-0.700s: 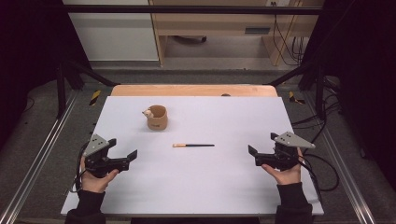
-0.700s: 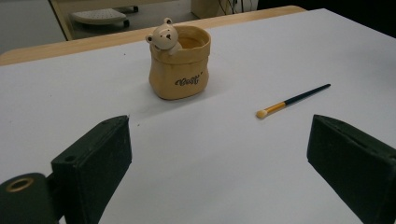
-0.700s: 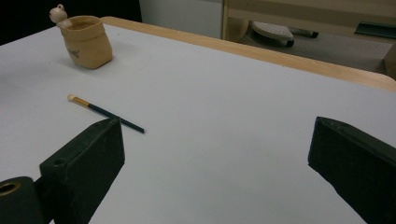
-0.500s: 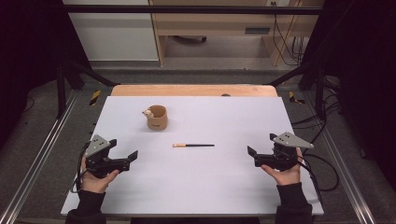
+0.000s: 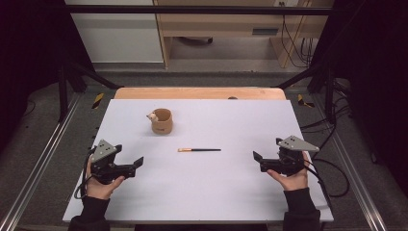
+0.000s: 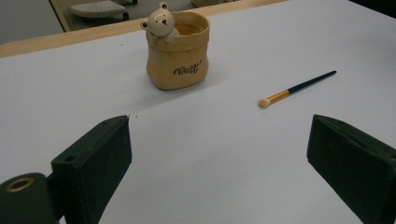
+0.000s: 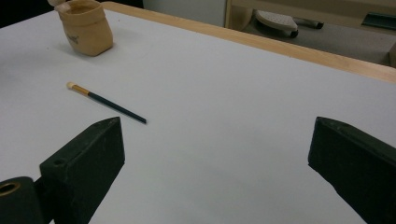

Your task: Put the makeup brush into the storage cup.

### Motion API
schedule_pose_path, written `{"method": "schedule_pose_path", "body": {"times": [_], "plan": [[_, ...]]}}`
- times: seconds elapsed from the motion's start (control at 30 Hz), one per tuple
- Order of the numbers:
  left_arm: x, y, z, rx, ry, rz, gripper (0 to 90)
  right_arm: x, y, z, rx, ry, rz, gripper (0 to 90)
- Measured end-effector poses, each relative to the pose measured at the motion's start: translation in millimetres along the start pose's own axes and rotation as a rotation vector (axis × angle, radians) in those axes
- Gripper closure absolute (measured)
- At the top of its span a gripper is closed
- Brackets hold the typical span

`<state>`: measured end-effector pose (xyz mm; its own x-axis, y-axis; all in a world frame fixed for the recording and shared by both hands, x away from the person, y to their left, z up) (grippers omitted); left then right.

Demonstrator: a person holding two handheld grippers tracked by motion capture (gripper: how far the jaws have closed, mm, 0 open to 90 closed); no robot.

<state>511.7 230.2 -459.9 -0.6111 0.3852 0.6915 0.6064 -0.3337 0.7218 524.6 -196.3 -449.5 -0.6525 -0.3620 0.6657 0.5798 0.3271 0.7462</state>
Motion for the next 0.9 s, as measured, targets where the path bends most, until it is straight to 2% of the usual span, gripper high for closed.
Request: {"method": "schedule_pose_path", "body": {"times": [0.57, 0.9], "plan": [[-7.1, -6.7, 1.1, -0.014, 0.010, 0.037, 6.2, -10.8, 15.3, 20.1, 0.057, 0.024, 0.044, 4.7], [-7.0, -8.0, 1.8, -0.016, 0.014, 0.043, 6.2, -27.1, 36.2, 43.1, 0.103, 0.054, 0.051, 5.9]]}}
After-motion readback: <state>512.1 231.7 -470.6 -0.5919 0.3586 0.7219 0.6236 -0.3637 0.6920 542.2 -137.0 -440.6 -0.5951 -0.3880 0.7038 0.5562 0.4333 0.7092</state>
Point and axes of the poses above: each handheld gripper's, and its own axes: x roughly backward along the jaws, y roughly out of its top, z roughly to its left, the point moved 10 cm from there along -x, roughly forward along the jaws, and after that the axes turned 15 degrees about z, right-handed, at the moved point
